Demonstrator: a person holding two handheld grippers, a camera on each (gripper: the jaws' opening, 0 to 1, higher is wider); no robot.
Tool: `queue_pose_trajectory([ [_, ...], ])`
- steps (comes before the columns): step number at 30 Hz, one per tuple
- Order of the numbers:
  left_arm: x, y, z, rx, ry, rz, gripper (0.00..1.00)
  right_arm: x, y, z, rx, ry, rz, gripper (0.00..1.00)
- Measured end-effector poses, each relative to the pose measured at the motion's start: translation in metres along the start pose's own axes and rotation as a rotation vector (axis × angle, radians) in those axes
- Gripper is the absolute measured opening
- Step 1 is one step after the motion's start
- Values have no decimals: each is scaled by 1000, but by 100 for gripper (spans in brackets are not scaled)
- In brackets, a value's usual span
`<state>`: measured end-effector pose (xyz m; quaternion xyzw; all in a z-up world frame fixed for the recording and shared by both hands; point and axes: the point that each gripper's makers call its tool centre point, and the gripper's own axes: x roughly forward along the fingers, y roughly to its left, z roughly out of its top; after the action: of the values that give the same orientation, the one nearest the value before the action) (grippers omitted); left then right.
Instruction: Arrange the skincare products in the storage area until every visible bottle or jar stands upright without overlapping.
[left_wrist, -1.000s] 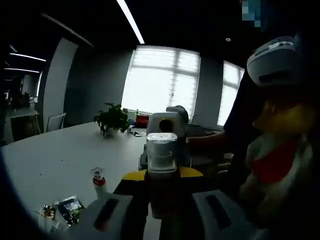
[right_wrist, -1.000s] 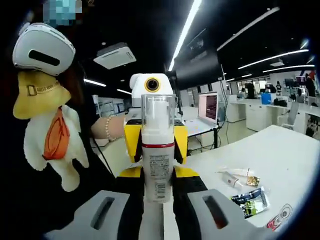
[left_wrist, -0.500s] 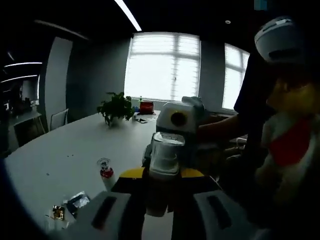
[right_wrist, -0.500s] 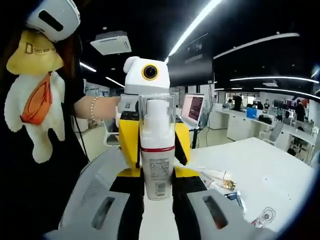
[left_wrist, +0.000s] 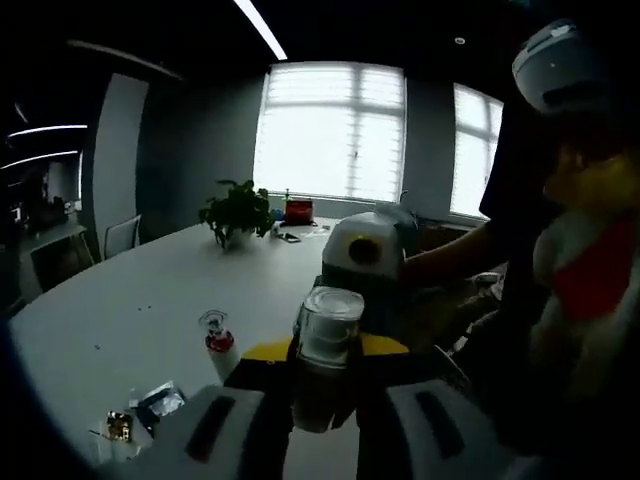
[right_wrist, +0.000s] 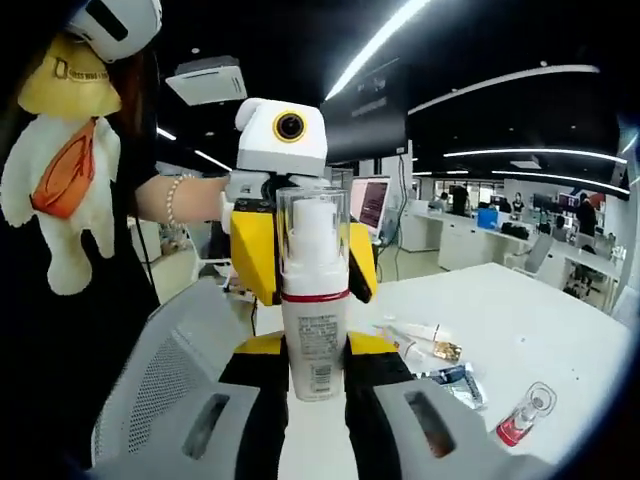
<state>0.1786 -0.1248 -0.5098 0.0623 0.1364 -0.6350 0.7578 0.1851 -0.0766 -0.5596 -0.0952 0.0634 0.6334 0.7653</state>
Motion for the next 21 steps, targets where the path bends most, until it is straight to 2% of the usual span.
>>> queue_pose_trajectory([
  [7,13,16,-36,-12,92,7,18,7,-9,-40,9,51,-2,20],
  [10,19,22,-53,-33,136,8,18,12,-12,-61,6,108,3,20],
  [21,41,37,-107,-70,206,-19,18,20,-18,-116,27,232,-3,21],
])
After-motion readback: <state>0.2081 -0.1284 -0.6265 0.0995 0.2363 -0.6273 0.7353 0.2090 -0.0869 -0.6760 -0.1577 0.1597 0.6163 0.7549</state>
